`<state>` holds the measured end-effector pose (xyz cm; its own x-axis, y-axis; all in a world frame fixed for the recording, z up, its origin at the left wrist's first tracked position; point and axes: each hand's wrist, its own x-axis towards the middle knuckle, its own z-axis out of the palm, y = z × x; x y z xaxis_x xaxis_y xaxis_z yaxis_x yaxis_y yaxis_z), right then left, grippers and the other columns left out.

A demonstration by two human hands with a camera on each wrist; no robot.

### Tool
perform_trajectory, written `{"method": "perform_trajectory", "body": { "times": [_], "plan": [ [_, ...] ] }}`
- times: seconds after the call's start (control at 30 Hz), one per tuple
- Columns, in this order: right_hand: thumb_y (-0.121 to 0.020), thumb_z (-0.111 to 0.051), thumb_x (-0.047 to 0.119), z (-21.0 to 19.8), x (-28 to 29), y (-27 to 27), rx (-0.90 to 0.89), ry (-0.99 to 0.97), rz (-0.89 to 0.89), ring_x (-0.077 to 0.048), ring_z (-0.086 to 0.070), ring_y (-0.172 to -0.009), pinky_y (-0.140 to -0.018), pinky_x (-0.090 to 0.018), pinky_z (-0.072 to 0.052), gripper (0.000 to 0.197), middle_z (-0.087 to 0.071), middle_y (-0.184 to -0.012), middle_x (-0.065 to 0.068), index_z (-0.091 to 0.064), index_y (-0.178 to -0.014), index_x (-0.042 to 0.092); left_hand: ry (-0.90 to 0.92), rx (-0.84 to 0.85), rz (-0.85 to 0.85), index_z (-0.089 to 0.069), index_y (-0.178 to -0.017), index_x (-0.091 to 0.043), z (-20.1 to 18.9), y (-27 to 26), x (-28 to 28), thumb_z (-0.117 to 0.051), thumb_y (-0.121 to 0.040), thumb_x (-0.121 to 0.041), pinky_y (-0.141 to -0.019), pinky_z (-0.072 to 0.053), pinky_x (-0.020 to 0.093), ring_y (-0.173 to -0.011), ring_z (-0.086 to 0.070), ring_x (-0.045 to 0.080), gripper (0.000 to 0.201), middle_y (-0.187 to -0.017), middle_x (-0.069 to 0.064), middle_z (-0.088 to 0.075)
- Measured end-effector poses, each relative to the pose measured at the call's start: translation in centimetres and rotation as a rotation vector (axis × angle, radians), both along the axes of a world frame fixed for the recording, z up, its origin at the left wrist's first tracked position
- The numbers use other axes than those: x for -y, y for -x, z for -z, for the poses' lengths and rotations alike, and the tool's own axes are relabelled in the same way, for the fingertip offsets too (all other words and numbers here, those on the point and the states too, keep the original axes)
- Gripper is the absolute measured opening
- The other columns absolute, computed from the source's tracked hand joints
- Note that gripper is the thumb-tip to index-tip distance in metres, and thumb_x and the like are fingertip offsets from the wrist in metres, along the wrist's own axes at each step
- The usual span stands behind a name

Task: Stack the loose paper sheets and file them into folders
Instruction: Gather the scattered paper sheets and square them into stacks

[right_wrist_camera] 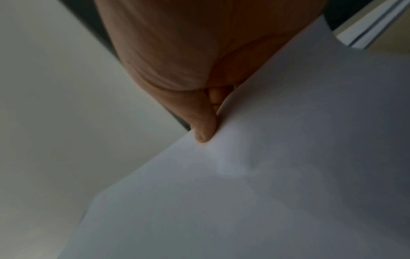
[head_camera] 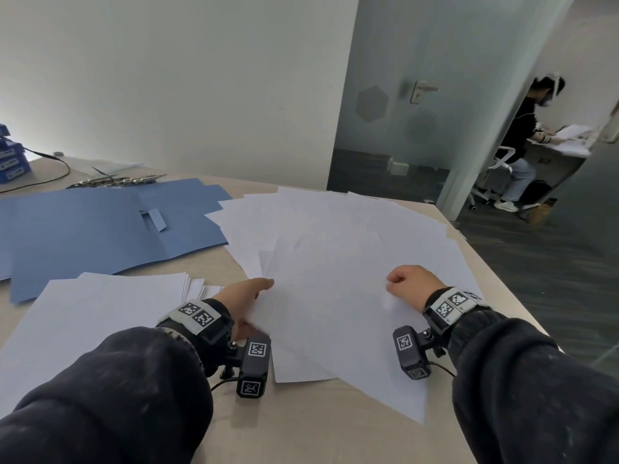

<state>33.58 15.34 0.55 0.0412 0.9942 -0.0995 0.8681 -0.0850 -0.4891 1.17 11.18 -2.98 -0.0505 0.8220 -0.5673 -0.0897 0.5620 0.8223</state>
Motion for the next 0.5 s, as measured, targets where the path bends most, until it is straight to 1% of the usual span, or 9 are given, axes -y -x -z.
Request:
{"method": "perform_trajectory", "body": {
  "times": [0.07,0.13,0.17,0.23,0.3,0.37,0.43,0.47,0.5],
  "plan": [
    [-0.094,-0.062,0.012,0.1,-0.2,-1.7,-0.028,-0.023,0.143,-0.024,-0.058,-0.093,-0.079,-0.025,-0.039,0.009,-0.063,-0.098,-0.006,-0.068,-0.101,0.010,-0.012,0.024,-0.009,-0.063,-0.110,-0.003,-0.1,-0.2,-0.1,-0.064,-0.098,-0.028,-0.050,-0.059,0.039,-0.076,-0.072,0.032,0.028,-0.094,0.015,-0.073],
    [-0.093,-0.058,0.010,0.4,-0.5,-3.2,0.016,-0.008,0.240,-0.027,-0.057,-0.090,-0.077,-0.027,-0.040,0.016,-0.066,-0.101,-0.011,-0.069,-0.103,0.005,-0.002,0.007,0.010,-0.062,-0.112,0.000,0.1,-0.2,-0.4,-0.064,-0.098,-0.021,-0.051,-0.060,0.041,-0.079,-0.073,0.033,0.025,-0.096,0.017,-0.074],
    [-0.093,-0.057,0.010,0.6,-0.6,-3.6,0.039,-0.002,0.271,-0.029,-0.057,-0.088,-0.075,-0.028,-0.040,0.016,-0.068,-0.104,-0.015,-0.069,-0.101,0.003,0.007,-0.014,0.021,-0.062,-0.114,0.001,0.3,-0.1,-0.6,-0.065,-0.098,-0.017,-0.054,-0.061,0.042,-0.080,-0.074,0.034,0.025,-0.097,0.018,-0.075],
    [-0.092,-0.059,0.013,1.1,-0.5,-3.9,0.094,0.006,0.298,-0.029,-0.057,-0.087,-0.076,-0.029,-0.043,0.009,-0.069,-0.110,-0.016,-0.065,-0.096,0.008,0.021,-0.055,0.047,-0.062,-0.118,0.004,0.4,0.1,-0.7,-0.064,-0.096,-0.008,-0.068,-0.063,0.050,-0.086,-0.075,0.037,0.025,-0.103,0.022,-0.075],
    [-0.092,-0.061,0.022,1.5,-0.5,-3.6,0.161,0.006,0.287,-0.029,-0.060,-0.095,-0.083,-0.031,-0.048,0.014,-0.067,-0.116,-0.010,-0.062,-0.104,0.016,0.034,-0.086,0.070,-0.061,-0.119,0.006,0.4,0.3,-0.9,-0.062,-0.095,0.000,-0.079,-0.060,0.059,-0.094,-0.073,0.042,0.024,-0.111,0.026,-0.072],
    [-0.089,-0.063,0.033,1.8,-0.6,-2.9,0.143,0.035,0.251,-0.029,-0.062,-0.106,-0.088,-0.033,-0.049,0.031,-0.063,-0.124,-0.007,-0.058,-0.117,0.020,0.038,-0.097,0.084,-0.062,-0.118,0.005,0.2,0.3,-0.9,-0.061,-0.094,0.004,-0.082,-0.058,0.062,-0.097,-0.072,0.044,0.024,-0.113,0.027,-0.070],
    [-0.086,-0.065,0.043,2.0,-0.6,-2.2,0.106,0.123,0.167,-0.028,-0.058,-0.119,-0.094,-0.033,-0.048,0.060,-0.055,-0.140,-0.006,-0.046,-0.140,0.024,0.041,-0.093,0.078,-0.062,-0.118,0.006,0.3,0.3,-0.9,-0.059,-0.093,0.006,-0.080,-0.059,0.061,-0.096,-0.072,0.044,0.025,-0.112,0.028,-0.071],
    [-0.085,-0.066,0.045,2.0,-0.5,-1.7,0.116,0.164,0.113,-0.028,-0.055,-0.125,-0.100,-0.034,-0.046,0.070,-0.051,-0.145,-0.005,-0.039,-0.147,0.025,0.038,-0.092,0.068,-0.062,-0.118,0.006,0.3,0.3,-0.8,-0.059,-0.093,0.005,-0.078,-0.060,0.059,-0.094,-0.073,0.044,0.025,-0.111,0.028,-0.071],
    [-0.085,-0.067,0.046,2.0,-0.4,-1.3,0.128,0.185,0.054,-0.027,-0.053,-0.129,-0.105,-0.035,-0.044,0.077,-0.048,-0.149,-0.005,-0.035,-0.151,0.025,0.034,-0.089,0.051,-0.062,-0.118,0.006,0.3,0.2,-0.8,-0.060,-0.093,0.002,-0.076,-0.061,0.057,-0.091,-0.074,0.042,0.025,-0.108,0.027,-0.072]
  ]
}}
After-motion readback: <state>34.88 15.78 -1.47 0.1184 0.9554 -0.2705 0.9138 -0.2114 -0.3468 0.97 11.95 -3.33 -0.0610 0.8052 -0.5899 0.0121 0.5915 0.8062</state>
